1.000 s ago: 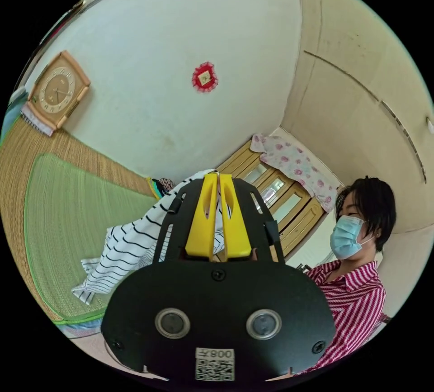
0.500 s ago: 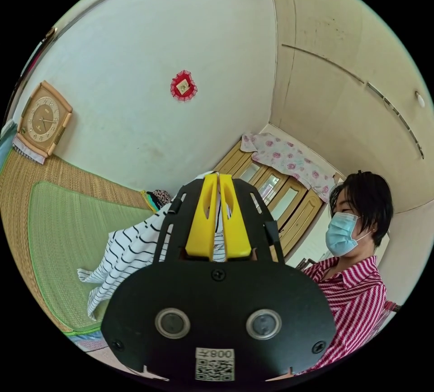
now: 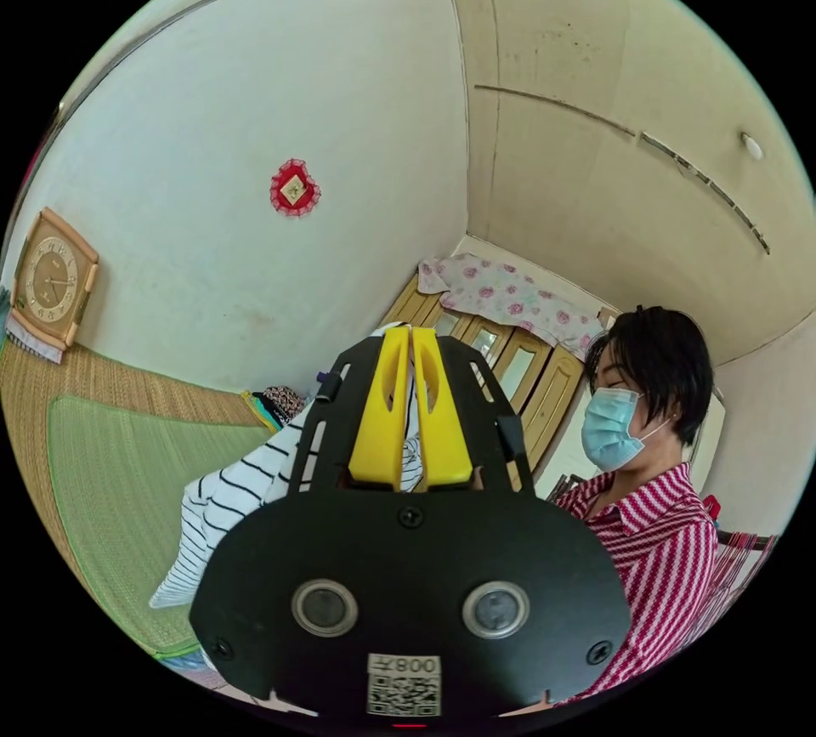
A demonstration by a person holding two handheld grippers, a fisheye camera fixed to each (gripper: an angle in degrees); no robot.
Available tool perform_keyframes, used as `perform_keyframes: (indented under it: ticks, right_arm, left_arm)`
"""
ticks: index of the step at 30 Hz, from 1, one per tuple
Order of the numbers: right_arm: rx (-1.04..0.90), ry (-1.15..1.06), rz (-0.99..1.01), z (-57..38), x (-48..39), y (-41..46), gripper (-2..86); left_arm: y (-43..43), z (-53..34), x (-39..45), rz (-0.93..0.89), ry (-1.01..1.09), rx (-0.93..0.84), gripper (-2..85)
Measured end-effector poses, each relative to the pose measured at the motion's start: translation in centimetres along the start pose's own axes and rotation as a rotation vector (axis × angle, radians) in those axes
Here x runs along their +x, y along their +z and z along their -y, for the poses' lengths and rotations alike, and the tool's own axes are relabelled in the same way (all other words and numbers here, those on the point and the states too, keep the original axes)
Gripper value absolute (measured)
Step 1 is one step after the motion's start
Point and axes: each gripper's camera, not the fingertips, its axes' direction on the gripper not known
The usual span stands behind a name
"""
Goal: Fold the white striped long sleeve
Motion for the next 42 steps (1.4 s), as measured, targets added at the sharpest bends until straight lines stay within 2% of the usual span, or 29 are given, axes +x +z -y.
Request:
perform_keyframes:
  ticks: [15, 42]
  right_arm:
    - [0.035, -0.167, 0.043, 3.1, -3.6, -1.0, 0.5]
    - [0.039, -0.217, 0.033, 4.6, -2.4, -2.2, 0.5]
  left_arm:
    - [-6.0, -6.0, 1.0, 0.016, 0.127, 0.044, 0.2]
    - [-11.6, -13.0, -4.3, -0.015, 0.127, 0.056, 0.3]
